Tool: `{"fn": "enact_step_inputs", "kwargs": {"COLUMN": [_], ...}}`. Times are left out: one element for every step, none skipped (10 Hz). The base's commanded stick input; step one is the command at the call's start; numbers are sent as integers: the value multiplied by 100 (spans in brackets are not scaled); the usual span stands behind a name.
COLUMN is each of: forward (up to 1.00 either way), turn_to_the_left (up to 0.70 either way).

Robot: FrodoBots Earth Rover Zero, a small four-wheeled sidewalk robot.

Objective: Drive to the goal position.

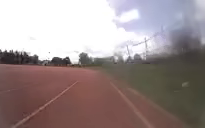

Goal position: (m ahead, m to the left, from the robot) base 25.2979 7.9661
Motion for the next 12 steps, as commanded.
{"fn": "enact_step_inputs", "kwargs": {"forward": [70, 70, 70, 70, 70, 70, 70, 70, 70, 70, 70, 70], "turn_to_the_left": [0, 0, 0, 0, 0, 0, 0, 0, 0, 0, 0, 0]}}
